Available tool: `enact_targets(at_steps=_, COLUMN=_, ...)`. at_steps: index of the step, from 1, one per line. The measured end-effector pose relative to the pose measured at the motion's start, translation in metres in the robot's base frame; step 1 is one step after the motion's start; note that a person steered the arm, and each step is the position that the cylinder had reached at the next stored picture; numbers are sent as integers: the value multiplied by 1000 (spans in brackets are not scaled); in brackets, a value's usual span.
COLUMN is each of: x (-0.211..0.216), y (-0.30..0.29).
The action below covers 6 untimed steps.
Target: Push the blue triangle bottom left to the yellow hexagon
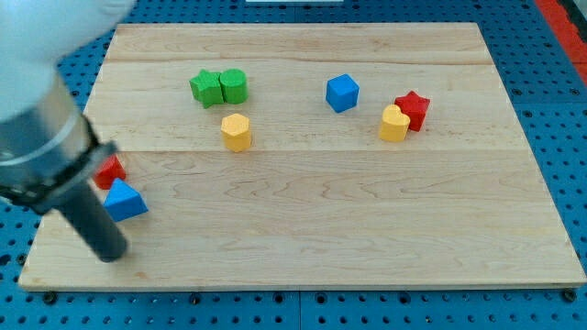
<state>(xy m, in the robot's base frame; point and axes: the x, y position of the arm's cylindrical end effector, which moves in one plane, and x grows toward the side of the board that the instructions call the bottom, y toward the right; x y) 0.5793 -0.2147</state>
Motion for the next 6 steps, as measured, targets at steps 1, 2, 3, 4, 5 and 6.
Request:
enact_targets(at_steps=1, x=-28, y=-37)
enact_targets(at_steps=2, x=-59, y=73)
enact_targets(at_steps=3, x=-59, y=133)
enact_targets(at_steps=4, x=-57, y=63)
enact_targets(at_steps=5, x=-76, y=30)
enact_targets(at_steps=6, x=-109, y=34)
